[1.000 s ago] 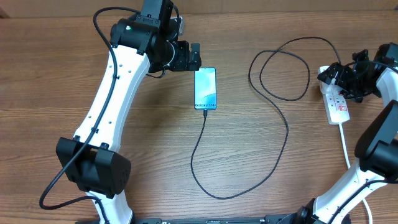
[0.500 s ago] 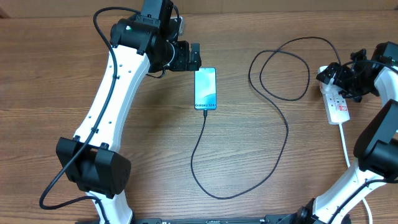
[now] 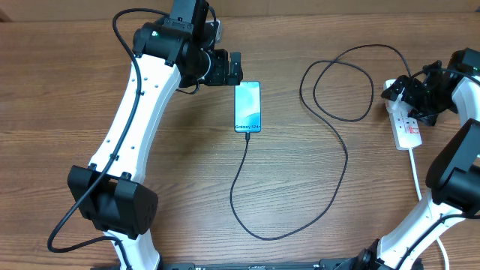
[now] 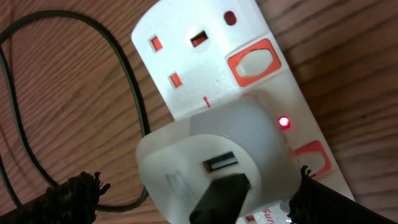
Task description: Plug charger to phone and switch on socket
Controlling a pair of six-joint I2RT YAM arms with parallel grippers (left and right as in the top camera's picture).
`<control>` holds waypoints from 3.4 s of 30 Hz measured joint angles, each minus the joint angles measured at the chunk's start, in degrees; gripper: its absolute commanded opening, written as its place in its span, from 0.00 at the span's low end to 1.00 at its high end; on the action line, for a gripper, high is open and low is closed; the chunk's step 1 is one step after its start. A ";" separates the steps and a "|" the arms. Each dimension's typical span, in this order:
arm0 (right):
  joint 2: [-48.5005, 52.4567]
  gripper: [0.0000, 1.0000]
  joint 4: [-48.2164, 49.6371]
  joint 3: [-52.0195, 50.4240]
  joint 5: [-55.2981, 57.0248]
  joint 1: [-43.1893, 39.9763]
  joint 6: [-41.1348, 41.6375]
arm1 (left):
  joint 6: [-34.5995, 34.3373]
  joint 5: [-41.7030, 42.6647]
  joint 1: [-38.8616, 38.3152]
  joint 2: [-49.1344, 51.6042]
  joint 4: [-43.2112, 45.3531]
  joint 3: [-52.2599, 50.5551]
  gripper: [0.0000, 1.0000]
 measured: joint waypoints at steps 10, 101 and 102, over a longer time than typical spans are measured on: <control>0.28 1.00 -3.41 3.78 2.84 0.00 2.40 | 0.00 0.02 0.00 0.00 0.00 0.00 1.00; -20.11 1.00 -16.37 6.34 5.95 0.00 8.59 | 1.53 -22.91 -2.62 -45.24 56.06 -68.63 1.00; -20.11 1.00 -16.41 6.34 5.90 0.00 8.59 | 1.51 -22.93 -2.19 -47.50 57.99 -71.34 1.00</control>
